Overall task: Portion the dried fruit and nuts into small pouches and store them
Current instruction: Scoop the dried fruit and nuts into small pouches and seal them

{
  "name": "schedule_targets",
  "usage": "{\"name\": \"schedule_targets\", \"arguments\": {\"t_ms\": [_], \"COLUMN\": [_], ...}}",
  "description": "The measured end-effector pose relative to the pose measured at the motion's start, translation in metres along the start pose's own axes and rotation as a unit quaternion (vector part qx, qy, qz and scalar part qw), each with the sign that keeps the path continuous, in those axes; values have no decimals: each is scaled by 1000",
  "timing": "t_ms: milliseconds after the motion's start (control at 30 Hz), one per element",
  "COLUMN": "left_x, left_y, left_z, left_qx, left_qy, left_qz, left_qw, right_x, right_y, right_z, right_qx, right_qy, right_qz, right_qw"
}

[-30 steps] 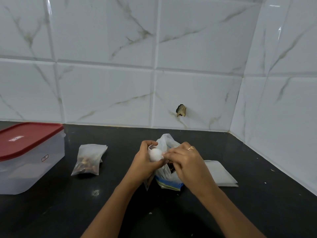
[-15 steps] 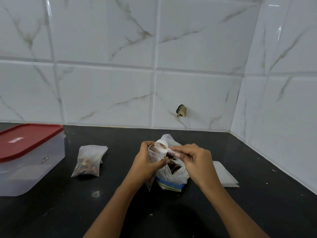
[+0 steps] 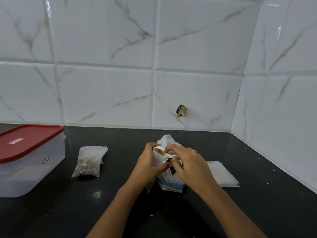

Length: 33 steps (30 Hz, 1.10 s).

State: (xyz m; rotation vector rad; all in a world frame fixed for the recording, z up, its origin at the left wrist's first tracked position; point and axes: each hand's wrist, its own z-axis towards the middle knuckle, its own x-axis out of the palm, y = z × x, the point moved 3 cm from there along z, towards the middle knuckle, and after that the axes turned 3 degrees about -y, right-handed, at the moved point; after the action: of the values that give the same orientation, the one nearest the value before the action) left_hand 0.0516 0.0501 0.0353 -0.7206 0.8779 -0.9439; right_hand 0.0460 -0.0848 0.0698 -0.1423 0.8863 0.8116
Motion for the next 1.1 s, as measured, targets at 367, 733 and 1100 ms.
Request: {"name": "schedule_targets", "arguments": {"t_ms": [367, 733, 1100], "left_x": [0, 2, 2], "left_y": [0, 4, 5], "left_z": [1, 2, 3], "left_qx": [-5, 12, 12], "left_qy": [-12, -13, -20], "left_qz": [-9, 32, 17], "left_qw": [1000, 999, 1000], "right_x": [3, 11, 2], "right_y": [-1, 15, 13], "right_z": [-1, 7, 6], "right_qx": [-6, 11, 31], "right_qy": [-21, 67, 51], "right_qz": [-196, -105, -69], "right_qw": [980, 992, 996]}}
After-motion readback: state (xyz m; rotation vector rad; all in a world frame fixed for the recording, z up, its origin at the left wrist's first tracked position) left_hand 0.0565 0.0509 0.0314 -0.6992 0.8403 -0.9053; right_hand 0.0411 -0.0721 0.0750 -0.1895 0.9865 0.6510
